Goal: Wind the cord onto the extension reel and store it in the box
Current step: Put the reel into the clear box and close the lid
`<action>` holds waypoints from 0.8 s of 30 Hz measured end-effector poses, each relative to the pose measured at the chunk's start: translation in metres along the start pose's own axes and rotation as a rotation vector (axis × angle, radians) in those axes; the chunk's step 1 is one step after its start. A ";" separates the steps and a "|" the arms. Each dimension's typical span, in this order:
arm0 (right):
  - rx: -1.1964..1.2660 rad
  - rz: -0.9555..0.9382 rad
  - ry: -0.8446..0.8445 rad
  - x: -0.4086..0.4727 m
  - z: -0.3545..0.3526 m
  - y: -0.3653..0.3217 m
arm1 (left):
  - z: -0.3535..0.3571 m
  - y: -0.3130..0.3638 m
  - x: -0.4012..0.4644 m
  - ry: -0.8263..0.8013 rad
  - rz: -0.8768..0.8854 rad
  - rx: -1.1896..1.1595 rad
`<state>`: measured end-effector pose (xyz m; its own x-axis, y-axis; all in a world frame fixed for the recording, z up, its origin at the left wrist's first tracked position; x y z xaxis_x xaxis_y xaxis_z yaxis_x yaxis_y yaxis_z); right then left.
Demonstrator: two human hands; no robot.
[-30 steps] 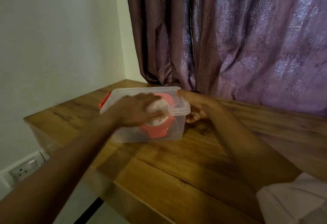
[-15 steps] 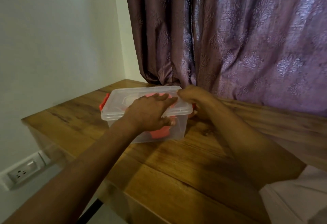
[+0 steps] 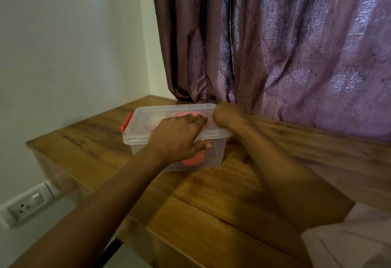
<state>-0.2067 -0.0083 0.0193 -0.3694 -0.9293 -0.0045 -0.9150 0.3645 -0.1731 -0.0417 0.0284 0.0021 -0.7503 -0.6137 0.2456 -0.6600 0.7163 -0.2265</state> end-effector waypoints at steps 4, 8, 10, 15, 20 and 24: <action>0.142 0.004 0.030 -0.008 -0.003 0.007 | 0.008 -0.026 -0.030 0.188 -0.045 0.021; 0.250 -0.057 0.244 -0.029 -0.006 0.019 | 0.029 -0.069 -0.049 0.159 -0.253 -0.150; 0.219 -0.204 0.457 -0.040 -0.010 0.017 | 0.039 -0.076 -0.040 0.136 -0.289 -0.233; -0.044 -0.513 0.504 -0.049 0.017 0.005 | 0.052 -0.079 0.022 0.082 -0.299 -0.266; -0.275 -0.429 0.427 -0.002 0.039 0.024 | 0.074 -0.078 0.082 0.009 -0.386 -0.164; -0.248 -0.375 0.388 0.032 0.039 0.012 | 0.093 -0.097 0.119 -0.090 -0.427 -0.096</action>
<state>-0.2229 -0.0363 -0.0215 -0.0028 -0.9246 0.3810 -0.9879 0.0617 0.1425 -0.0703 -0.1448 -0.0342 -0.4144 -0.8845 0.2142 -0.9081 0.4175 -0.0330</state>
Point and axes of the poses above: each hand's wrist, its own x-axis towards the middle knuckle, its own z-axis out of the palm, y = z × x, the point moved 2 cm from there along x, towards the middle knuckle, and after that the axes turned 12 degrees about -y, right-handed, at the moved point
